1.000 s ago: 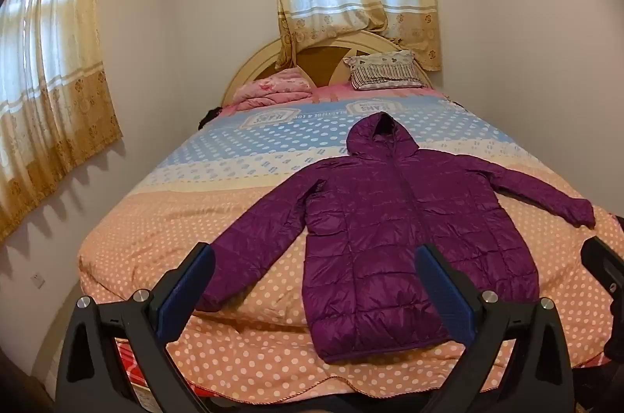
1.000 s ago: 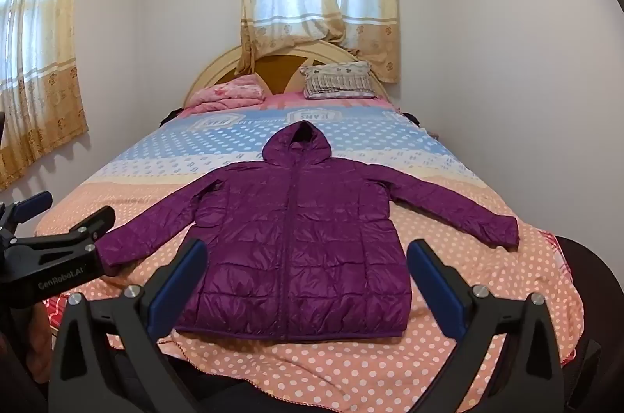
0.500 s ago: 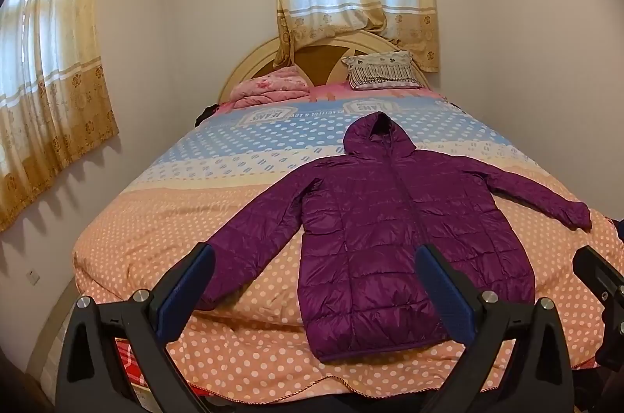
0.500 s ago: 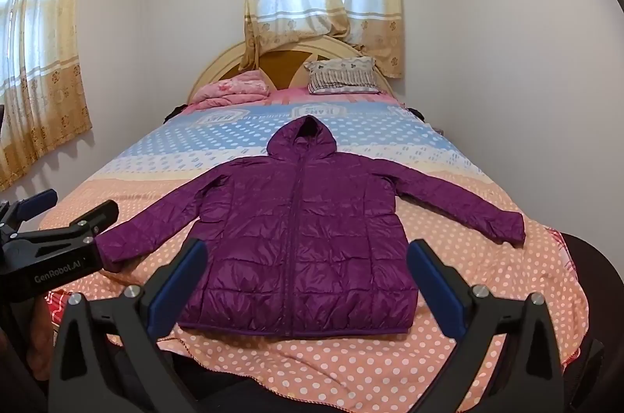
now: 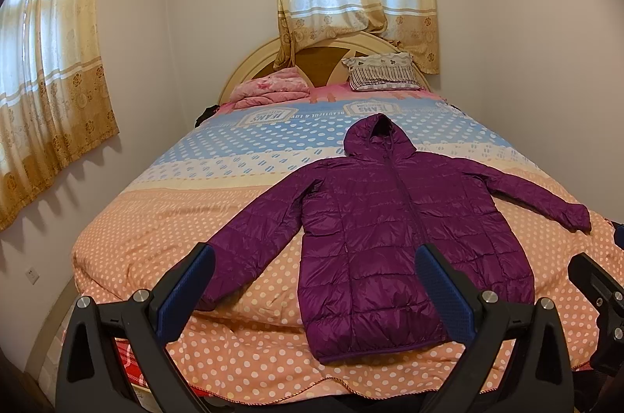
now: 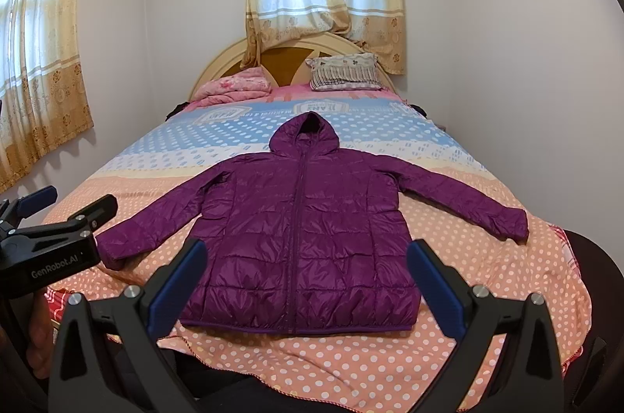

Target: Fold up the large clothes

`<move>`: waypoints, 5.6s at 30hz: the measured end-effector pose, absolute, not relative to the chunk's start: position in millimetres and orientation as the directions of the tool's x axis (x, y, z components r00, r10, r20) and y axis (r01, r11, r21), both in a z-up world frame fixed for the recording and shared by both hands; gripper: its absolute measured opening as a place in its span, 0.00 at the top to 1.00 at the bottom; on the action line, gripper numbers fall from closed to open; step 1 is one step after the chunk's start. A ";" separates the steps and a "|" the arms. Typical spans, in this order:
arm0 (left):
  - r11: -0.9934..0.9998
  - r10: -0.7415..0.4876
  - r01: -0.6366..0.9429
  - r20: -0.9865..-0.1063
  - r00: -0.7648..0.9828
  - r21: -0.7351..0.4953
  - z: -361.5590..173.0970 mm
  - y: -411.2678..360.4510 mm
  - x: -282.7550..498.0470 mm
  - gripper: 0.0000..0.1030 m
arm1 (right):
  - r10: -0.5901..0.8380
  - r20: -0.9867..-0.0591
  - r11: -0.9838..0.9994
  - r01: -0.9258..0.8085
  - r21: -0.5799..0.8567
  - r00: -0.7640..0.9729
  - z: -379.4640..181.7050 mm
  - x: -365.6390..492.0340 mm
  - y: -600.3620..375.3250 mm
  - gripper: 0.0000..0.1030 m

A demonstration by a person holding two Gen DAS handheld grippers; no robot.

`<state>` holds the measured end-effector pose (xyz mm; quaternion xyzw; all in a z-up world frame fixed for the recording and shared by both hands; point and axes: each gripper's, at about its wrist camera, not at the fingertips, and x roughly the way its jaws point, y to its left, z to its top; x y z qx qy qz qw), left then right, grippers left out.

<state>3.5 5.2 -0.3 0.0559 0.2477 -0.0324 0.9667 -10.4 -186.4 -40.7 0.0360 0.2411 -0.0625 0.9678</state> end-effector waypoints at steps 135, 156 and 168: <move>0.940 0.322 -0.168 -0.614 0.721 0.297 -154.5 68.4 368.9 0.01 | -0.181 -0.624 0.972 0.236 0.006 0.760 -103.4 296.1 -340.2 0.89; 0.974 0.207 -0.093 -0.635 0.744 0.207 -123.8 11.1 360.0 0.01 | -0.050 -0.629 0.998 0.011 -0.066 0.776 -140.0 261.0 -268.5 0.18; 0.956 -0.146 0.289 -0.760 0.633 0.057 -144.9 -188.8 365.3 0.02 | -0.304 -0.609 0.946 0.310 -0.098 0.733 -168.4 197.9 -379.3 0.15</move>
